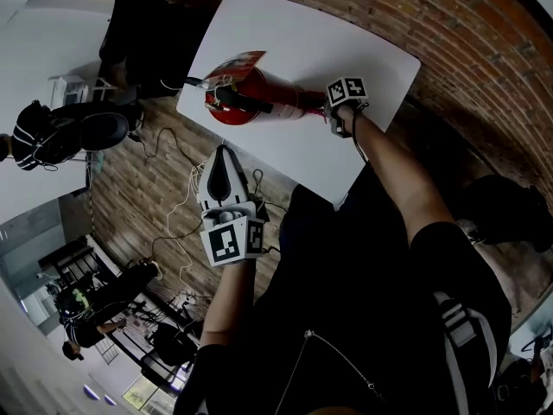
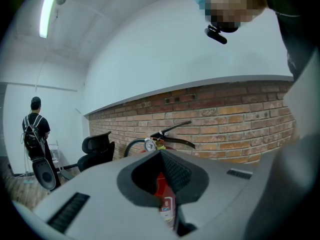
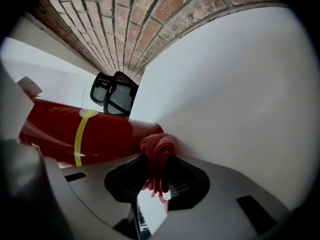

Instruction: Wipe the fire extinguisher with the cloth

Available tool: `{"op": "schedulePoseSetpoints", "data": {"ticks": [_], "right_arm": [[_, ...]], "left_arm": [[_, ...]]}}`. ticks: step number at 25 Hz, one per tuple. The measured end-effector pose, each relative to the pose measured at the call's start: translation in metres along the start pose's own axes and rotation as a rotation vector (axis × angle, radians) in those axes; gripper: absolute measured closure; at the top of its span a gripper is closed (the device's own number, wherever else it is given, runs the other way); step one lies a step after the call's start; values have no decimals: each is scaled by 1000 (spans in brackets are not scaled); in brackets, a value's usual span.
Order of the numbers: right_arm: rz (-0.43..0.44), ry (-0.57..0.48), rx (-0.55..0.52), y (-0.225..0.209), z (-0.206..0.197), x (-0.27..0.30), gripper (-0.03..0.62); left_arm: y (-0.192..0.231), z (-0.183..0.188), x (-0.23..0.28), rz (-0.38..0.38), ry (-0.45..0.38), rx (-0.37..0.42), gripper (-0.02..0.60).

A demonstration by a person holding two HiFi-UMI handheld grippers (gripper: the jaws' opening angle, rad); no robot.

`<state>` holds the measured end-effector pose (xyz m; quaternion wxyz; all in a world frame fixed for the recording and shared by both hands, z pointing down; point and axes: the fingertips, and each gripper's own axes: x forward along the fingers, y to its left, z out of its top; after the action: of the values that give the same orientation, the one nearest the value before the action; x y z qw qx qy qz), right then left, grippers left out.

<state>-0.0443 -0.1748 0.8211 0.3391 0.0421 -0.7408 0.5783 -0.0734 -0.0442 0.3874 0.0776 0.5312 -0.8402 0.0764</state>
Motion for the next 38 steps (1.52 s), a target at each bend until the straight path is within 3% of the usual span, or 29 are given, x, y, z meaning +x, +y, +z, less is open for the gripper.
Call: {"op": "schedulePoseSetpoints", "data": {"ticks": [9, 31, 38], "right_arm": [[26, 39, -16, 16, -1, -1, 490], [195, -32, -35, 88, 12, -54, 490], [197, -33, -42, 102, 10, -64, 490]], "left_arm": [[3, -4, -4, 11, 0, -33, 572], [-13, 0, 8, -29, -22, -15, 571], [-15, 1, 7, -24, -24, -16, 571]]}}
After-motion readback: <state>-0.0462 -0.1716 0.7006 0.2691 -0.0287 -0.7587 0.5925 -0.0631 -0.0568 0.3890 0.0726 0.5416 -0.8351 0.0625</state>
